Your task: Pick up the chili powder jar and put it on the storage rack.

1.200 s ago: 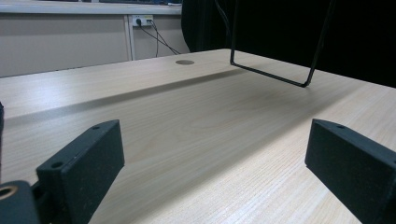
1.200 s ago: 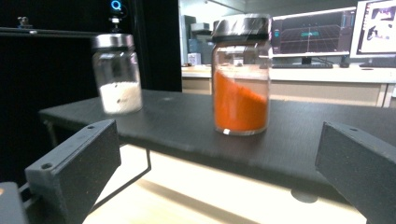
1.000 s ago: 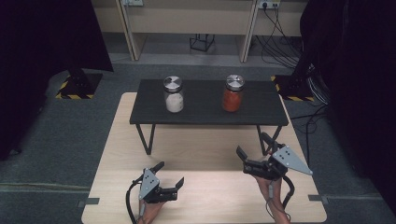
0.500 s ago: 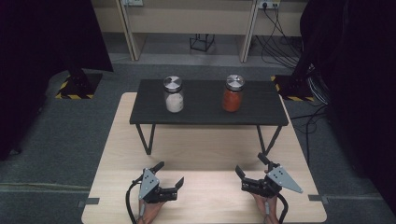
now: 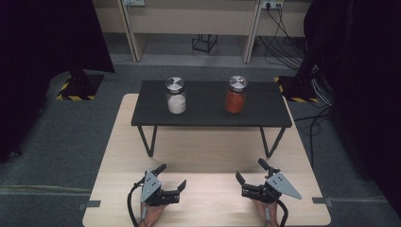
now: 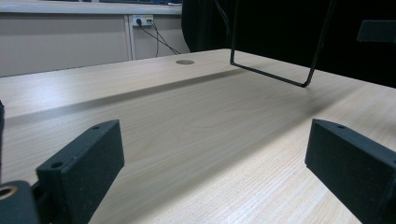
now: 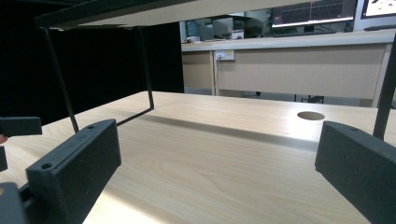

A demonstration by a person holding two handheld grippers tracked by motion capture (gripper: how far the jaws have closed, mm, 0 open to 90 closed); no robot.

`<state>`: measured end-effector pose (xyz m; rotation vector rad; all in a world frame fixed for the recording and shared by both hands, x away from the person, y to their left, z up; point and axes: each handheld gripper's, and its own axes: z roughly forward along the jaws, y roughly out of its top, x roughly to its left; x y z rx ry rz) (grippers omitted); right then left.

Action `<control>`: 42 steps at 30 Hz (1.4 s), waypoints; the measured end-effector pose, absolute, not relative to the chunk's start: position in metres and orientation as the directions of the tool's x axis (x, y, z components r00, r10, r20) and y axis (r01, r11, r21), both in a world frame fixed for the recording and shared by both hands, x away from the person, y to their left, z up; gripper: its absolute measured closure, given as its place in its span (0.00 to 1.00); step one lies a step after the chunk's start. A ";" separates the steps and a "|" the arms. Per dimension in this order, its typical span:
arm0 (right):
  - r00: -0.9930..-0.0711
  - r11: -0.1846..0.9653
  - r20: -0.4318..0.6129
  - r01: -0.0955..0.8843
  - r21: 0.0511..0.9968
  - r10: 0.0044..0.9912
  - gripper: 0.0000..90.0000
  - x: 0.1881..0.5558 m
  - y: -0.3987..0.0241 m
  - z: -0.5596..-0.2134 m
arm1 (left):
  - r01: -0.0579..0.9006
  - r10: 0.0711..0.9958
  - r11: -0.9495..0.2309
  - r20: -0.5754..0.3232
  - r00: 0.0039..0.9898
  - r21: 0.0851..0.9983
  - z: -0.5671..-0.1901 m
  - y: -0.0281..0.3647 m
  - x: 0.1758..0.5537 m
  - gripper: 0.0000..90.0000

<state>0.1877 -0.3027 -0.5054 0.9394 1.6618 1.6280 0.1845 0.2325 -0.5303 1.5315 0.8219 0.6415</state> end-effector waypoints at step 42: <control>-0.515 -0.019 0.066 0.096 0.995 0.855 0.00 0.189 -0.300 -0.517 | 0.150 0.806 -0.008 -0.083 0.587 0.989 -0.531 0.234 0.184 0.04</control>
